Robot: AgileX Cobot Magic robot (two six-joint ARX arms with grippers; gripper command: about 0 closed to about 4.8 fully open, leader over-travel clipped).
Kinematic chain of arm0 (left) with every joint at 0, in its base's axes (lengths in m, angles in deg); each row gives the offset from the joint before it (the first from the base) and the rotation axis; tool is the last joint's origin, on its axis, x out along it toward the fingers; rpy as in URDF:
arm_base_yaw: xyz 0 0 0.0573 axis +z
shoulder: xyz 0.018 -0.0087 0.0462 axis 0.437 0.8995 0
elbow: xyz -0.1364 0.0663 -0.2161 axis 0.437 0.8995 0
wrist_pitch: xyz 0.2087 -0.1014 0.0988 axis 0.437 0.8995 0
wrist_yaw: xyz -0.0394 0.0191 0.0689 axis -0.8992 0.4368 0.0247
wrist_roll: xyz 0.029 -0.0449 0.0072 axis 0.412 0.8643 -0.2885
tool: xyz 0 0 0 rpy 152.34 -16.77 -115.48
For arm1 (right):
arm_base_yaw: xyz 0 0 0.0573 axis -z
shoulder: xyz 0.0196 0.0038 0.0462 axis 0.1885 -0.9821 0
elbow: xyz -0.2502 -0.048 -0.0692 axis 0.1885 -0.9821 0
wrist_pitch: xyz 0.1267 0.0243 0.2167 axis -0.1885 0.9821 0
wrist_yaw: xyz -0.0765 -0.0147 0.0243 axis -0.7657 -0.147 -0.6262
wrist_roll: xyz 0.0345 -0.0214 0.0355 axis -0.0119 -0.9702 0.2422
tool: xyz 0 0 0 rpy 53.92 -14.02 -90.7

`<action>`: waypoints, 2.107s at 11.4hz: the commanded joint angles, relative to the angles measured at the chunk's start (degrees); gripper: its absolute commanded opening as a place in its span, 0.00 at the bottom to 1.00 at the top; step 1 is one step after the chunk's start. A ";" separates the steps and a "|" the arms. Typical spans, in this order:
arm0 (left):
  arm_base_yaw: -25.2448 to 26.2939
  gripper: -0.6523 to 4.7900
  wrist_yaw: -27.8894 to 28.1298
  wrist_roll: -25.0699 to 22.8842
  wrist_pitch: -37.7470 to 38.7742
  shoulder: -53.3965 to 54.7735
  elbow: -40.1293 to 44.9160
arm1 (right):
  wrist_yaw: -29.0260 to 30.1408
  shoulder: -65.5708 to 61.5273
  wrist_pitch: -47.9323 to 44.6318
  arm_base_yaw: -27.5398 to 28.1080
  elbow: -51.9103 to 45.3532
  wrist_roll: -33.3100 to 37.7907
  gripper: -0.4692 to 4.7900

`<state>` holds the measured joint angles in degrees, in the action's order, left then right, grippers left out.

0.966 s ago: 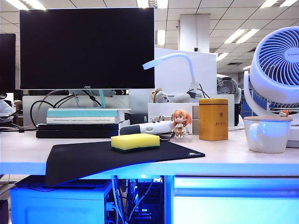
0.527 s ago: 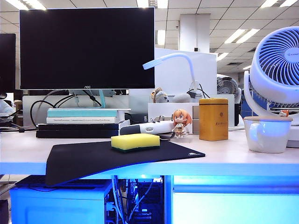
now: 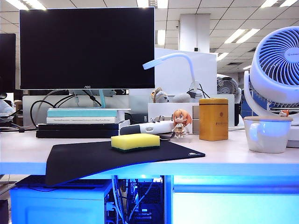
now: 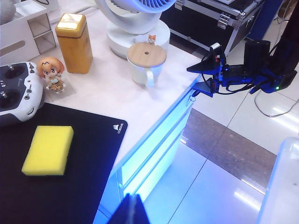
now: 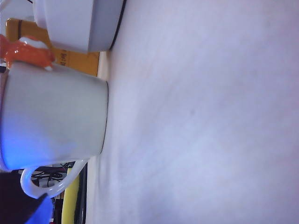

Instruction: Open the drawer, place the cleaning sponge inside, then close the drawer.

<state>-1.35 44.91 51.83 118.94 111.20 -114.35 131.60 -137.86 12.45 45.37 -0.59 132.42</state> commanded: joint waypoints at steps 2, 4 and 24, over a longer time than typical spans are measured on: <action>-0.02 0.11 -0.22 0.00 -0.50 -0.07 -0.31 | 2.08 0.50 -8.81 -0.04 0.04 3.87 1.00; -0.02 0.11 -0.22 0.00 -0.50 -0.09 -0.31 | 2.16 0.52 -9.20 0.00 -1.03 4.28 1.00; -0.02 0.11 -0.22 -0.04 -0.33 -0.09 -0.31 | 0.61 0.52 -9.88 7.74 -12.17 0.81 1.00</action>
<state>-1.35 44.91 51.83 119.04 111.20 -114.35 131.93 -137.49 3.25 53.04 -12.80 132.96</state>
